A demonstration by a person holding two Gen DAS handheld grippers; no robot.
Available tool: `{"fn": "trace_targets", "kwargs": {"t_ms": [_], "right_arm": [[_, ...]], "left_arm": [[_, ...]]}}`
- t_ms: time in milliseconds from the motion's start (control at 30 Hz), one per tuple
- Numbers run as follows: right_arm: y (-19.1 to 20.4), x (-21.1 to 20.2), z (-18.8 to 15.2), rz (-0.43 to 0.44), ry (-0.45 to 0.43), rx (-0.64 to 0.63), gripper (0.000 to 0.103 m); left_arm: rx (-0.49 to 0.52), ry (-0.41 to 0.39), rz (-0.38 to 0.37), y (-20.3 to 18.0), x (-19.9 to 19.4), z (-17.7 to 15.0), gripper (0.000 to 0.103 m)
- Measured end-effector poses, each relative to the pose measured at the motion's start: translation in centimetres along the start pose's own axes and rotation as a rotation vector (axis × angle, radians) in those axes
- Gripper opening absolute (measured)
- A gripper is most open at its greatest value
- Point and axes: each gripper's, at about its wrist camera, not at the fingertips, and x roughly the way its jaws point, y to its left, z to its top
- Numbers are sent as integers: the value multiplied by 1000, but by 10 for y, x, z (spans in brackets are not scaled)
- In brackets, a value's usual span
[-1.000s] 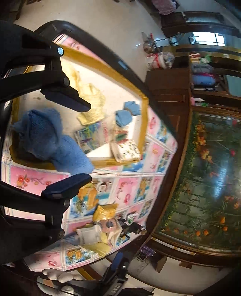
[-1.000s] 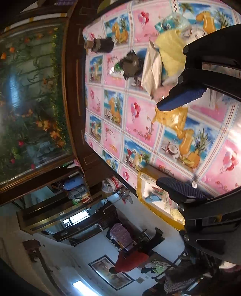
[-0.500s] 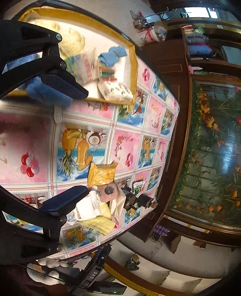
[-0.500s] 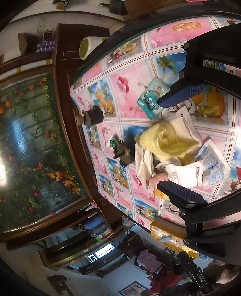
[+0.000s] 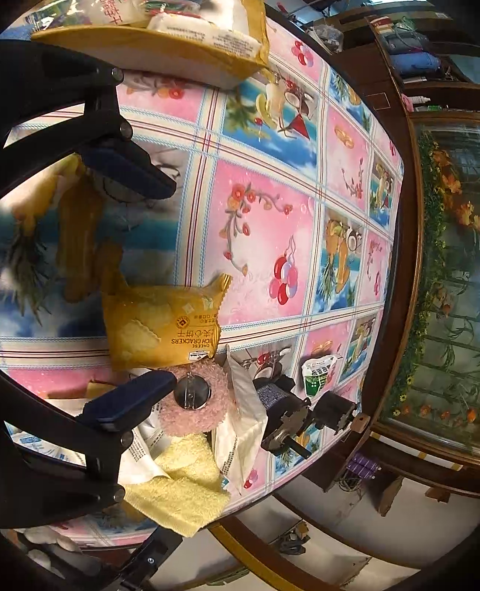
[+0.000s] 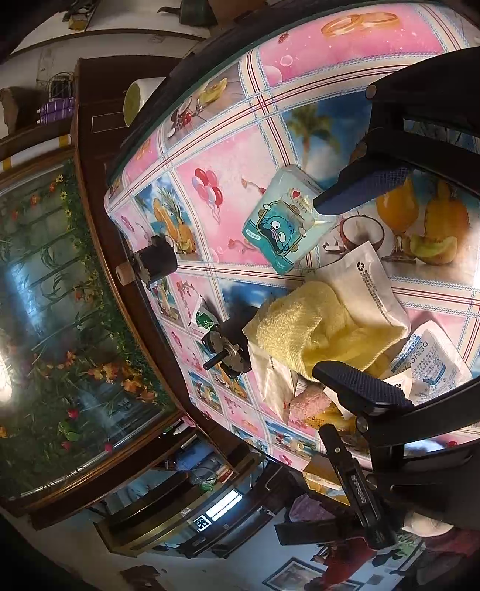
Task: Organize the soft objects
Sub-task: 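Grasp the yellow cheese-cracker bag with the left tool while the right tool grasps the pink puff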
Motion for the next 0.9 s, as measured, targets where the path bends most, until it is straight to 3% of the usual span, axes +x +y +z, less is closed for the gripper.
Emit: {"fn": "trace_targets", "kwargs": {"t_ms": [167,200,233,300,500,633,767,900], "right_arm": [[-1,1,-1,-3,5,-2,84],[-1,1,-1,-9,2,-9,84],[0,0,0,-15,-3,-15,84],[0,-1,0,-23,-12,-18,84],[-6,0,1,-28,-17,0,84],[-4,-3,-2,22,1,23,84],[26,-8,-12,99,34,-34,83],[80,0,-25,204,146,-188,83]], "left_arm": [[56,19,12,-16,18,2,94],[68,20,12,-19,20,1,87],[79,29,2,-20,22,1,62],[115,29,1,-25,19,0,46],[58,5,-63,-14,-7,-6,45],[21,-22,-100,-5,-29,-12,45],[-2,-54,-110,5,-48,-19,45],[-36,-88,-132,17,-68,-23,45]]}}
